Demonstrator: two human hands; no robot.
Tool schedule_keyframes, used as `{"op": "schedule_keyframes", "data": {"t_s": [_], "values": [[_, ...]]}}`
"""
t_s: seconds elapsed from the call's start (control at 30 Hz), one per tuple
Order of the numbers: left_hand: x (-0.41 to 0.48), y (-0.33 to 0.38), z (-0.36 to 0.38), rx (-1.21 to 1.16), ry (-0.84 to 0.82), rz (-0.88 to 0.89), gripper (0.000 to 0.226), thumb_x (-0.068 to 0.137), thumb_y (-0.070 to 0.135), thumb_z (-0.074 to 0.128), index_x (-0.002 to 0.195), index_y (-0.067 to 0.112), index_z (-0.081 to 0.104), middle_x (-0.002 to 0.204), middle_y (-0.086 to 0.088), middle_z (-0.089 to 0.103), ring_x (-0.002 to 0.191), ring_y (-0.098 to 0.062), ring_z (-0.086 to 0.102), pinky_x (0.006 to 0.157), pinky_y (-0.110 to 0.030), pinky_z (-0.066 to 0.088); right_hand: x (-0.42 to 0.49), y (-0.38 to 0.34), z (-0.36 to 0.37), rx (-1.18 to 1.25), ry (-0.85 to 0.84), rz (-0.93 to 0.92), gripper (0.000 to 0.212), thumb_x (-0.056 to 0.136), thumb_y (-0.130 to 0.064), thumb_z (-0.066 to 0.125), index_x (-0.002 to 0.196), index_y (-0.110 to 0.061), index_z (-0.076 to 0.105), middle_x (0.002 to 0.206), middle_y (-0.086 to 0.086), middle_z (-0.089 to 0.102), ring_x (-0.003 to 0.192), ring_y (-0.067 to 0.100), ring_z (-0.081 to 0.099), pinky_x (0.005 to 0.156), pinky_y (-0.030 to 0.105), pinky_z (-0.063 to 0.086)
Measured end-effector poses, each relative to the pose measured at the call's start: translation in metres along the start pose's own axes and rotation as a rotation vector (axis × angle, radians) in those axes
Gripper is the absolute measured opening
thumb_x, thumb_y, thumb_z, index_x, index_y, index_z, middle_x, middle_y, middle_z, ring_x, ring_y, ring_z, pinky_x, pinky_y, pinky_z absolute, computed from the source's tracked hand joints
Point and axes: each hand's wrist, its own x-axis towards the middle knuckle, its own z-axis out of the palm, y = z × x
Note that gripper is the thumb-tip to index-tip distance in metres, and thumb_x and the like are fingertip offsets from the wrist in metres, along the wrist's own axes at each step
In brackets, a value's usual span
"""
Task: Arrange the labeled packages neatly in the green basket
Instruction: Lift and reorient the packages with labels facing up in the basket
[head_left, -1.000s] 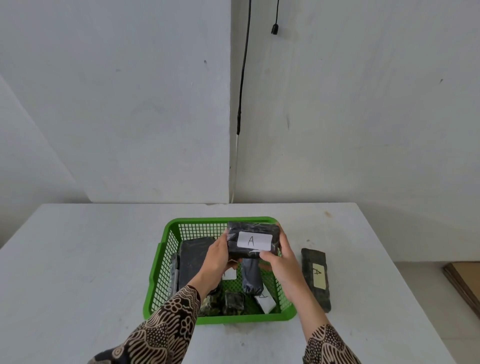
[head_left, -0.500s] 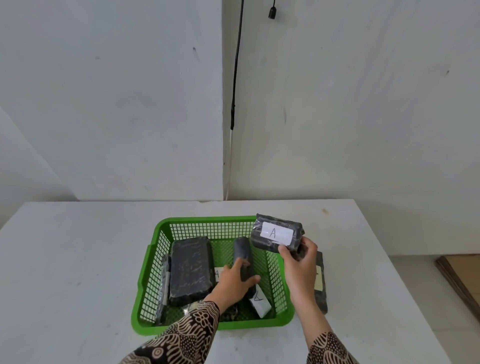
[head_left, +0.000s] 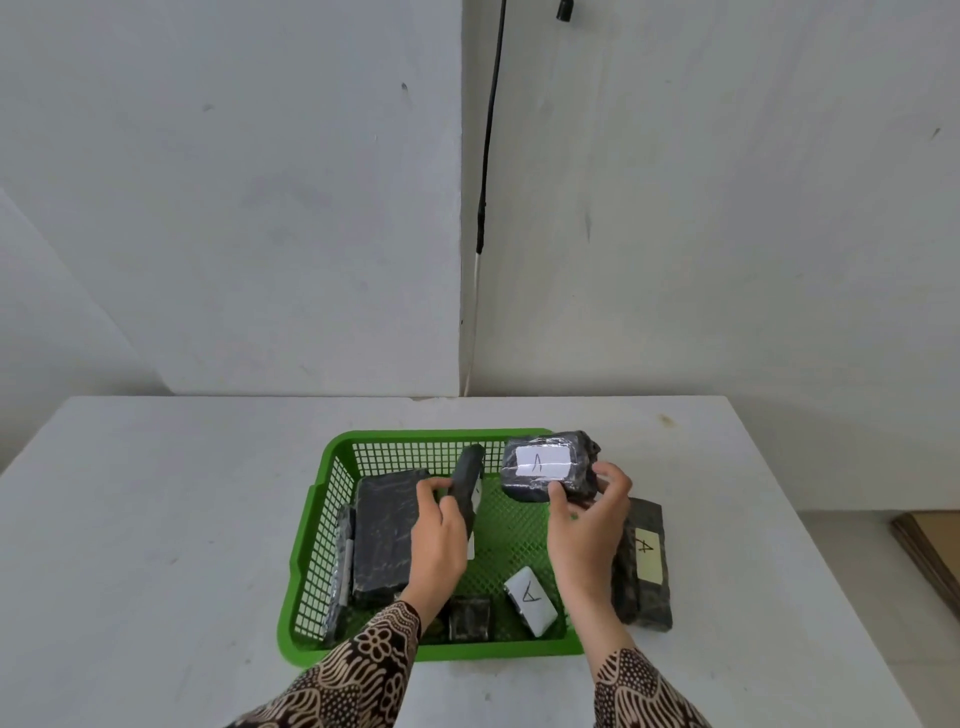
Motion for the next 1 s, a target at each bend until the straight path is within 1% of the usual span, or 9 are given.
{"op": "schedule_keyframes", "data": {"t_s": [0.1, 0.2, 0.27, 0.43, 0.6, 0.73, 0.83, 0.9, 1.0], "values": [[0.0, 0.0, -0.008, -0.014, 0.068, 0.0, 0.022, 0.096, 0.015, 0.028, 0.105, 0.024, 0.047, 0.065, -0.001, 0.054, 0.053, -0.013, 0.043, 0.047, -0.026, 0.034, -0.003, 0.001, 0.008, -0.106, -0.045, -0.039, 0.03, 0.086, -0.018, 0.065, 0.107, -0.02, 0.045, 0.112, 0.007, 0.045, 0.067, 0.003, 0.06, 0.049, 0.013, 0.052], [0.0, -0.003, -0.013, -0.05, 0.157, 0.01, 0.024, 0.096, 0.014, 0.028, 0.102, 0.024, 0.049, 0.058, 0.002, 0.048, 0.048, -0.012, 0.038, 0.04, -0.019, 0.033, -0.009, 0.007, 0.02, -0.119, -0.065, -0.017, 0.021, 0.086, -0.018, 0.065, 0.097, -0.021, 0.047, 0.101, 0.005, 0.055, 0.075, 0.013, 0.063, 0.059, 0.02, 0.053], [0.0, -0.004, -0.017, -0.064, 0.201, -0.001, 0.024, 0.096, 0.015, 0.028, 0.101, 0.025, 0.049, 0.056, 0.003, 0.046, 0.045, -0.012, 0.037, 0.039, -0.021, 0.032, -0.015, 0.014, 0.029, -0.101, -0.055, 0.063, 0.019, 0.085, -0.015, 0.066, 0.094, -0.019, 0.049, 0.096, 0.004, 0.06, 0.086, 0.021, 0.062, 0.069, 0.026, 0.051], [0.0, -0.007, -0.024, -0.049, 0.227, -0.031, 0.017, 0.098, 0.034, 0.034, 0.099, 0.026, 0.048, 0.059, 0.001, 0.05, 0.047, -0.014, 0.042, 0.046, -0.031, 0.035, -0.022, 0.027, 0.05, -0.046, -0.005, 0.337, 0.017, 0.087, -0.016, 0.064, 0.097, -0.018, 0.051, 0.102, 0.004, 0.058, 0.077, 0.016, 0.058, 0.059, 0.018, 0.042], [0.001, -0.016, -0.028, -0.035, 0.184, -0.057, 0.025, 0.093, 0.05, 0.041, 0.1, 0.026, 0.047, 0.062, 0.001, 0.052, 0.049, -0.013, 0.045, 0.048, -0.03, 0.036, -0.021, 0.036, 0.057, 0.151, -0.074, 0.44, 0.049, 0.088, -0.007, 0.062, 0.134, -0.018, 0.049, 0.136, 0.014, 0.042, 0.105, 0.022, 0.058, 0.086, 0.029, 0.051], [0.003, -0.023, -0.028, -0.049, 0.127, -0.105, 0.033, 0.086, 0.05, 0.055, 0.105, 0.024, 0.046, 0.074, 0.004, 0.056, 0.061, -0.011, 0.053, 0.052, -0.027, 0.038, -0.021, 0.037, 0.059, -0.1, -0.239, 0.452, 0.071, 0.09, -0.022, 0.061, 0.148, -0.021, 0.021, 0.146, 0.016, 0.037, 0.125, 0.032, 0.048, 0.103, 0.043, 0.044], [0.006, -0.026, -0.027, -0.074, 0.11, -0.181, 0.036, 0.087, 0.045, 0.057, 0.111, 0.02, 0.047, 0.094, 0.005, 0.059, 0.085, -0.012, 0.058, 0.066, -0.027, 0.045, -0.022, 0.036, 0.055, -0.079, -0.32, 0.45, 0.079, 0.09, -0.022, 0.06, 0.15, -0.024, 0.008, 0.153, 0.008, 0.031, 0.136, 0.03, 0.036, 0.109, 0.045, 0.036], [0.008, -0.027, -0.028, -0.098, 0.118, -0.228, 0.036, 0.09, 0.043, 0.053, 0.115, 0.016, 0.051, 0.105, -0.003, 0.06, 0.098, -0.021, 0.056, 0.08, -0.034, 0.044, -0.023, 0.036, 0.05, -0.065, -0.306, 0.448, 0.073, 0.091, -0.018, 0.058, 0.149, -0.021, 0.015, 0.154, 0.007, 0.028, 0.138, 0.028, 0.033, 0.111, 0.045, 0.034], [0.008, -0.025, -0.029, -0.142, 0.097, -0.203, 0.03, 0.093, 0.037, 0.051, 0.113, 0.016, 0.054, 0.108, -0.005, 0.06, 0.1, -0.022, 0.056, 0.084, -0.035, 0.043, -0.031, 0.03, 0.041, -0.025, -0.231, 0.4, 0.045, 0.092, -0.015, 0.055, 0.136, -0.016, 0.043, 0.138, 0.008, 0.051, 0.119, 0.022, 0.052, 0.097, 0.039, 0.048]]}}
